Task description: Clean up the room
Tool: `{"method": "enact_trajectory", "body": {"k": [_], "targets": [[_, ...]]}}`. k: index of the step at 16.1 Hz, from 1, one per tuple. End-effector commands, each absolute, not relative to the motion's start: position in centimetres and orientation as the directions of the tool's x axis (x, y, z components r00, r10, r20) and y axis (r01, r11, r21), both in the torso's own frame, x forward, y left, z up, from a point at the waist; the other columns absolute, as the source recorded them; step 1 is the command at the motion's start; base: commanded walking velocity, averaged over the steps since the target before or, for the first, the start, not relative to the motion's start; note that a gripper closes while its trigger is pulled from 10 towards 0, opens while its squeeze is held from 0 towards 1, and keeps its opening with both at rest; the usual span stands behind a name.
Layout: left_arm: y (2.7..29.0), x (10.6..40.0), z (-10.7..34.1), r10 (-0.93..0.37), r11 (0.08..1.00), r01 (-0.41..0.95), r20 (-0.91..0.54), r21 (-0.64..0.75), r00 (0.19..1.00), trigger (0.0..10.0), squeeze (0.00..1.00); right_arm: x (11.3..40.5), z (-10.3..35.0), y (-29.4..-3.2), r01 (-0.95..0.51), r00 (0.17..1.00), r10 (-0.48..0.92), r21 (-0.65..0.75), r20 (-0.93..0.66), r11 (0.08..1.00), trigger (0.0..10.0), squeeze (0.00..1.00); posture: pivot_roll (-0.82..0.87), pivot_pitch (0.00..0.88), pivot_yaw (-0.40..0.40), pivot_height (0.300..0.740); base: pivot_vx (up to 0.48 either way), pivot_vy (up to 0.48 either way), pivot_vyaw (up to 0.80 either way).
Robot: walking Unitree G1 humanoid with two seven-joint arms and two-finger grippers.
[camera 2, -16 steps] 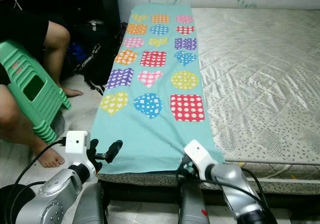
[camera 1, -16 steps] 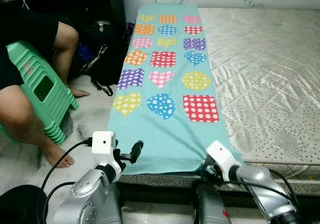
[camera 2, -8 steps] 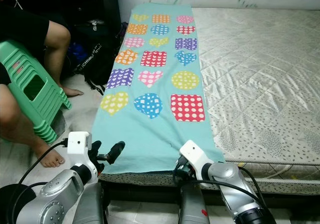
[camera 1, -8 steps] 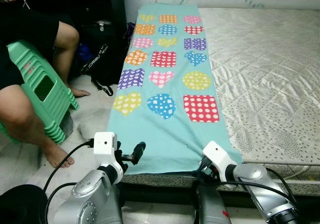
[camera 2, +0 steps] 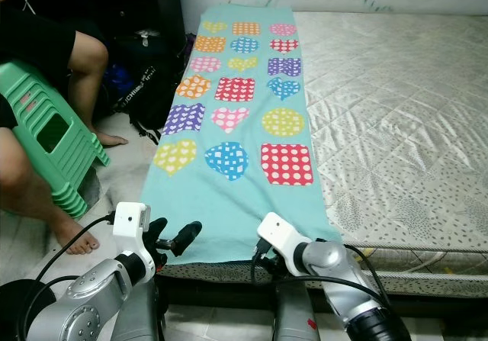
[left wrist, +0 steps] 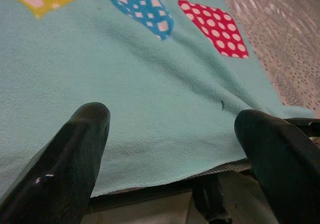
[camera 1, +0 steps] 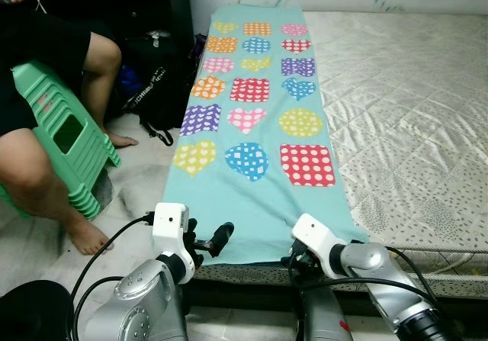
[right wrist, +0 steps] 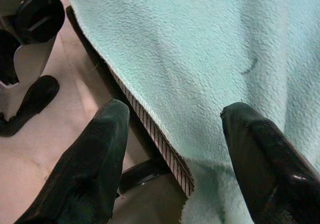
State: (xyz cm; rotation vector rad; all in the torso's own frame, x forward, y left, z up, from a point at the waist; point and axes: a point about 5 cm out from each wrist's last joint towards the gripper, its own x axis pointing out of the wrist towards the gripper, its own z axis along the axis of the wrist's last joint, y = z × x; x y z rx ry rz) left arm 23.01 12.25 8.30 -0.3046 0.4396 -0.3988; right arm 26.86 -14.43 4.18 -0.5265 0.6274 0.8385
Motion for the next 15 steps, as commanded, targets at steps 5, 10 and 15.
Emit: {"method": "enact_trajectory", "body": {"k": [5,10,15], "targets": [[12.4,22.8,8.6,-0.438,0.880,0.316,-0.349,-0.355,0.829,10.0,0.00,28.8,4.6,-12.8,-0.750,0.595,0.509,-0.202,-0.621,0.630,10.0,0.00,-0.04,0.029,0.001,0.569,0.000,0.000,0.00],[12.3,22.6,8.5,-0.446,0.876,0.321,-0.351,-0.360,0.824,10.0,0.00,30.7,4.0,-14.1,-0.636,0.686,0.397,-0.237,-0.611,0.735,10.0,0.00,-0.03,0.029,0.000,0.569,0.000,0.000,0.00],[12.5,22.4,8.6,-0.446,0.877,0.322,-0.353,-0.357,0.822,10.0,0.00,30.8,3.1,-15.6,-0.638,0.674,0.347,-0.275,-0.653,0.720,10.0,0.00,-0.02,0.027,-0.001,0.569,0.000,0.000,0.00]]}}
